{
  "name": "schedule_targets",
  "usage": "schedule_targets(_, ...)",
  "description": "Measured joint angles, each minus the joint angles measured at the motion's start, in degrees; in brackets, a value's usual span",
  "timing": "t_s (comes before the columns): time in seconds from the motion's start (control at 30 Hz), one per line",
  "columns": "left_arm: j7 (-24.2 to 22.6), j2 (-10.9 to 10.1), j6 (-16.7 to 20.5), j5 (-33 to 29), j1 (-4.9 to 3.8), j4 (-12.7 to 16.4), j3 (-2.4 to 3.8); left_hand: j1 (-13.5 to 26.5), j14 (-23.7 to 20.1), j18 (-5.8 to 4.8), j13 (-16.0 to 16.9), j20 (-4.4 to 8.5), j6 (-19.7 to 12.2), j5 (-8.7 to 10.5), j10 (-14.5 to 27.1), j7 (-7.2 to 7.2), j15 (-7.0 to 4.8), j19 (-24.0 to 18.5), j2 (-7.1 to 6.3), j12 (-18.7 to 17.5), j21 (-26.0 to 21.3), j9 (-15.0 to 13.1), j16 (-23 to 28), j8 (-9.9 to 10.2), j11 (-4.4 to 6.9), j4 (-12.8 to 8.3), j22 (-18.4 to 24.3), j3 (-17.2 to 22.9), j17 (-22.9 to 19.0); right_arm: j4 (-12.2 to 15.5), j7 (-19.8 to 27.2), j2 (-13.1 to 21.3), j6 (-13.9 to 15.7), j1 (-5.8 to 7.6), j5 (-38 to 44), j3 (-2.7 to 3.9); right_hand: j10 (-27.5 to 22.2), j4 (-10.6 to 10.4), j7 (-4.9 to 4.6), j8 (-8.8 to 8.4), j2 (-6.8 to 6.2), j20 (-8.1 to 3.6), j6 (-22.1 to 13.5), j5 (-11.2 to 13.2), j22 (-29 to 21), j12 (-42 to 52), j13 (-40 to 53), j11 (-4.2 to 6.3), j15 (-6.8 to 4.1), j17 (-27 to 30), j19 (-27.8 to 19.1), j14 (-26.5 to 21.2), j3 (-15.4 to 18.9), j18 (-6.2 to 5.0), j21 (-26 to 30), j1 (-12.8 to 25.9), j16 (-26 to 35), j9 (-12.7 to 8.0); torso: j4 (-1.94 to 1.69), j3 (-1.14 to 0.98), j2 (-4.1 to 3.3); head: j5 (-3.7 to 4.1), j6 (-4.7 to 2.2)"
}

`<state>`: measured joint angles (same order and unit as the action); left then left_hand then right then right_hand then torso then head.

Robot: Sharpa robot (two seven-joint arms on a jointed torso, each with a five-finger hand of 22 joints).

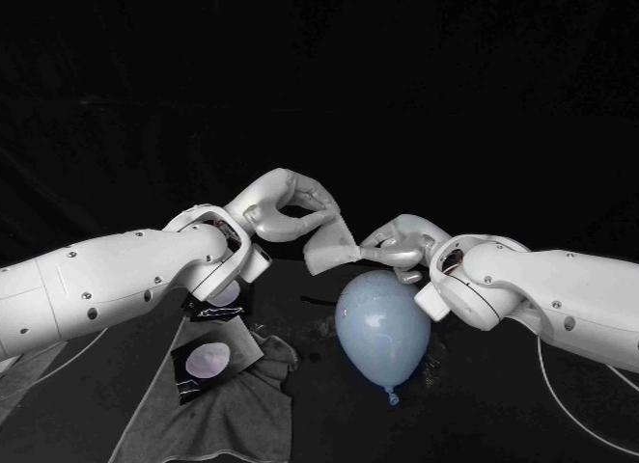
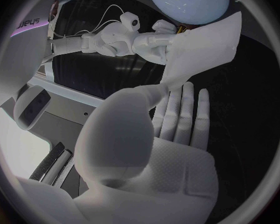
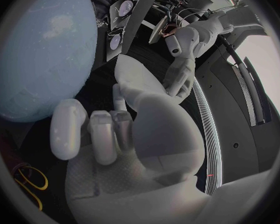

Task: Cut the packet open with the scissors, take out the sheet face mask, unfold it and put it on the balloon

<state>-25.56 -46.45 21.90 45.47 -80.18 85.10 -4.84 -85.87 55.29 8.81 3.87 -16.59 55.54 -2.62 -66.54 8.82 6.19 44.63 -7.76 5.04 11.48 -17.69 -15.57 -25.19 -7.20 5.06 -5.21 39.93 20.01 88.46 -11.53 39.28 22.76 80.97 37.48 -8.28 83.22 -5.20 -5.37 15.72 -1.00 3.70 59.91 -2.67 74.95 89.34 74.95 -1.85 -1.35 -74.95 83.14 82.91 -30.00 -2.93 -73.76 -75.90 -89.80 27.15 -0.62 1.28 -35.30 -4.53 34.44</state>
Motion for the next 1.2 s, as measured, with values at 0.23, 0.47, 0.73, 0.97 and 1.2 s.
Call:
schedule_targets(0.23, 0.0, 0.7, -0.1, 0.6, -0.46, -1.7, 0.01, 0.0, 0.0, -0.01, 0.0, 0.00, 0.0, 0.00, 0.0, 0.01, 0.00, 0.0, -0.02, 0.0, 0.0, 0.0, 0.0, 0.1, 0.00, 0.0, 0.0, 0.3, 0.0, 0.6, 0.2, 0.4, 0.9, 0.10, -1.0, 0.02, 0.0, 0.0, 0.00, -0.01, -0.11, 0.00, 0.0, 0.0, 0.0, -0.1, 0.0, 0.00, 0.00, 0.0, 0.0, 0.0, -0.5, 0.01, 0.0, 0.1, 0.0, 0.0, 0.01, 0.00, 0.01, -0.04, -0.25)
schedule_targets(0.47, 0.0, 0.8, -0.1, 1.5, -0.57, -2.3, 0.01, 0.0, 0.0, -0.01, 0.0, 0.00, -0.2, 0.00, 0.0, 0.00, 0.00, 0.0, -0.03, 0.0, 0.0, 0.0, 0.0, -0.1, 0.00, 0.0, 0.0, 0.3, 0.0, 0.3, 0.2, 0.7, 1.6, 0.21, -2.2, 0.03, 0.0, 0.3, 0.00, 0.29, -0.29, 0.09, 0.0, 0.0, 0.0, -1.0, 0.0, 0.00, 0.00, 0.0, -0.1, 0.0, -1.4, 0.10, 0.9, 0.9, 0.2, 0.0, -0.01, 0.00, 0.00, 0.12, -0.45)
schedule_targets(0.73, 0.0, 0.6, 0.0, 2.0, -0.72, -2.3, 0.47, 0.0, 0.0, -0.01, 0.0, 0.00, -0.2, 0.01, 0.0, 0.00, 0.00, 0.0, -0.04, 0.0, 0.0, 0.0, 0.0, -0.1, 0.00, 0.0, 0.0, 0.3, 0.0, -0.1, -0.4, 0.8, 1.6, 0.26, -2.6, 0.05, 0.0, 0.4, 0.00, 0.32, -0.37, -0.09, 0.0, -0.2, 0.0, -1.1, 0.0, 0.00, 0.00, 0.0, -0.3, 0.0, -1.7, 0.32, 0.9, 1.0, 0.0, 0.0, -0.02, 0.01, -0.04, 0.22, -0.62)
schedule_targets(0.97, -0.1, 0.6, 0.0, 2.1, -0.87, -2.2, 0.80, 0.2, 0.0, -0.01, 0.0, 0.00, -0.2, 0.01, 0.0, 0.00, 0.00, 0.0, -0.19, 0.0, 0.0, 0.0, 0.0, -0.1, 0.00, 0.0, 0.0, 0.3, 0.0, -0.2, -1.0, 0.6, 1.5, 0.29, -2.6, 0.06, 0.0, 0.9, -0.24, 0.33, -0.67, -0.18, -1.1, -0.2, 0.0, -4.1, 0.0, 0.00, 0.00, 0.0, -1.0, 0.0, -2.7, -0.52, 3.6, 2.2, 0.0, 2.3, -0.03, 0.02, -0.03, 0.39, -0.64)
schedule_targets(1.2, -0.3, 0.7, 0.0, 2.0, -0.94, -2.2, 0.97, 0.2, 0.0, -0.02, 0.0, 0.00, -0.2, 0.11, 0.0, 0.00, 0.00, 0.0, -0.19, 0.0, 0.0, 0.0, 0.0, -0.1, 0.00, -0.2, 0.0, 0.5, 0.0, -0.2, -1.4, 0.6, 1.2, 0.29, -2.6, 0.04, -0.4, 1.6, -2.24, -1.98, -2.93, 0.97, -6.8, -0.8, 0.0, -13.0, 0.0, -0.87, 0.59, 0.0, -3.0, 0.6, -3.3, -0.60, 8.0, 6.2, 1.1, 1.6, -0.03, 0.01, -0.03, 0.47, -0.61)
